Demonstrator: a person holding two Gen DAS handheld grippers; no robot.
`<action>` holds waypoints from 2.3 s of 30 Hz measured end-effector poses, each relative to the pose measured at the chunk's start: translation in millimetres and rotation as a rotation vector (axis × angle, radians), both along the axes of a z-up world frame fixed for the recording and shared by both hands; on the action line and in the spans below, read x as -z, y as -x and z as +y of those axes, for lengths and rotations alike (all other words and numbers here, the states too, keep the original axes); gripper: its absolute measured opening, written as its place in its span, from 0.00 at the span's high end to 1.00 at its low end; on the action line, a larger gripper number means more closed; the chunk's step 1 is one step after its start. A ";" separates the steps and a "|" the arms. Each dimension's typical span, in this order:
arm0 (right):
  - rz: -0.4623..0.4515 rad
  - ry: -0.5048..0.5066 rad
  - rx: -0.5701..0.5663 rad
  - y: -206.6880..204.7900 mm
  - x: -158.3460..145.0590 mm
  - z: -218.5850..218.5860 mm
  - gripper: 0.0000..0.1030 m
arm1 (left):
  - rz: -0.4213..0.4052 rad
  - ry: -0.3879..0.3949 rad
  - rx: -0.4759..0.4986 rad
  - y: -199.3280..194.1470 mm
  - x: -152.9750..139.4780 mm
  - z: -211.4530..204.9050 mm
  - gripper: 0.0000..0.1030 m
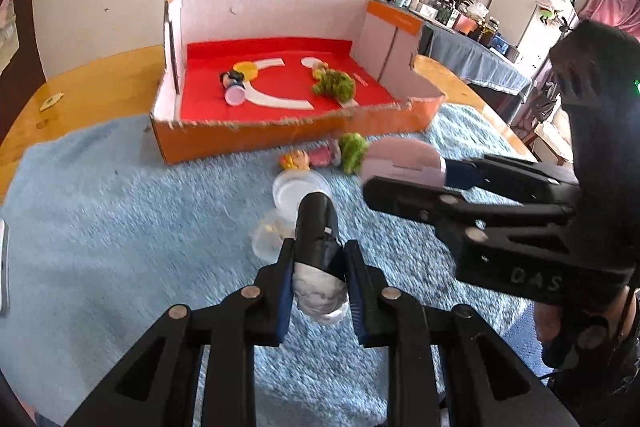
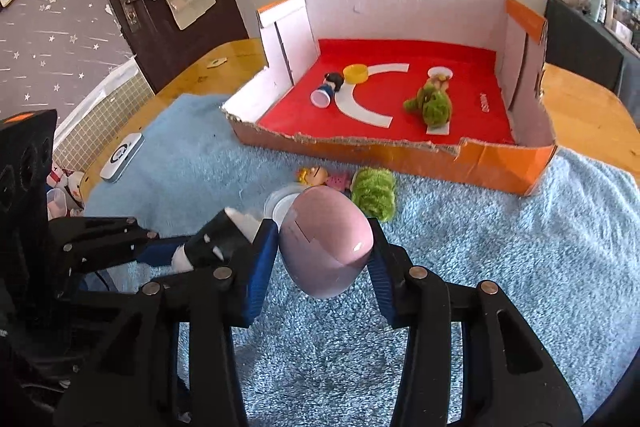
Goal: Organize objects
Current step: 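Carry the black-and-white toy and pink egg into the red-lined box with both tools, then lower the black-and-white toy and pink egg onto the red floor and open both tools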
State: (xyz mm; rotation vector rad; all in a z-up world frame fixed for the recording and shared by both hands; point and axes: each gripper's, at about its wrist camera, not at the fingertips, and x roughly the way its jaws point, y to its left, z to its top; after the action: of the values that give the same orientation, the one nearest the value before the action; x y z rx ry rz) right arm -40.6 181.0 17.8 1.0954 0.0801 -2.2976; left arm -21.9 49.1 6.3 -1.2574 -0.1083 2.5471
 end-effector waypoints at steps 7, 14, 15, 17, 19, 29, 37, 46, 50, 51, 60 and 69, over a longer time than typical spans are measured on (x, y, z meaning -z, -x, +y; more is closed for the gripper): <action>0.025 0.012 0.009 5.6 -13.4 4.0 0.59 | 0.033 0.002 -0.029 21.3 -14.8 -9.1 0.76; 0.029 0.013 0.008 17.3 -21.7 3.4 0.59 | 0.049 0.001 -0.048 42.4 -26.4 -14.4 0.76; 0.029 0.014 0.009 19.3 -22.7 3.3 0.59 | 0.049 0.000 -0.050 46.0 -27.1 -15.0 0.76; 0.027 0.016 0.010 22.8 -24.5 3.4 0.59 | 0.047 -0.004 -0.054 51.8 -28.9 -15.8 0.76; 0.024 0.019 0.010 26.9 -26.2 3.5 0.59 | 0.044 -0.006 -0.055 57.4 -30.5 -16.1 0.76; 0.012 0.019 0.017 50.9 -34.1 4.2 0.59 | 0.018 -0.002 -0.079 88.1 -31.5 -18.9 0.76; -0.017 0.027 0.035 79.6 -31.2 5.7 0.59 | -0.004 0.013 -0.090 115.3 -29.9 -19.8 0.76; -0.070 0.015 0.046 107.6 -13.4 0.7 0.59 | -0.059 0.028 -0.104 138.1 -12.7 -24.6 0.76; -0.090 0.011 0.043 114.8 -4.8 -3.1 0.59 | -0.075 0.032 -0.102 144.4 -5.8 -25.6 0.76; -0.096 0.010 0.041 116.5 -2.2 -4.1 0.59 | -0.079 0.032 -0.100 145.4 -4.6 -25.7 0.76; -0.139 0.006 0.015 124.0 11.9 -12.0 0.59 | -0.100 0.020 -0.087 152.6 2.5 -25.0 0.76; -0.155 -0.003 0.016 129.9 19.8 -11.8 0.59 | -0.121 0.014 -0.080 159.9 9.7 -21.9 0.76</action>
State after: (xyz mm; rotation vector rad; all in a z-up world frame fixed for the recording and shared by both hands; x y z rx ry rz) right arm -170.5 169.2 -2.0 1.2764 0.0143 -2.2188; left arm -181.8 27.2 -3.3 -1.4403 -0.1700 2.5404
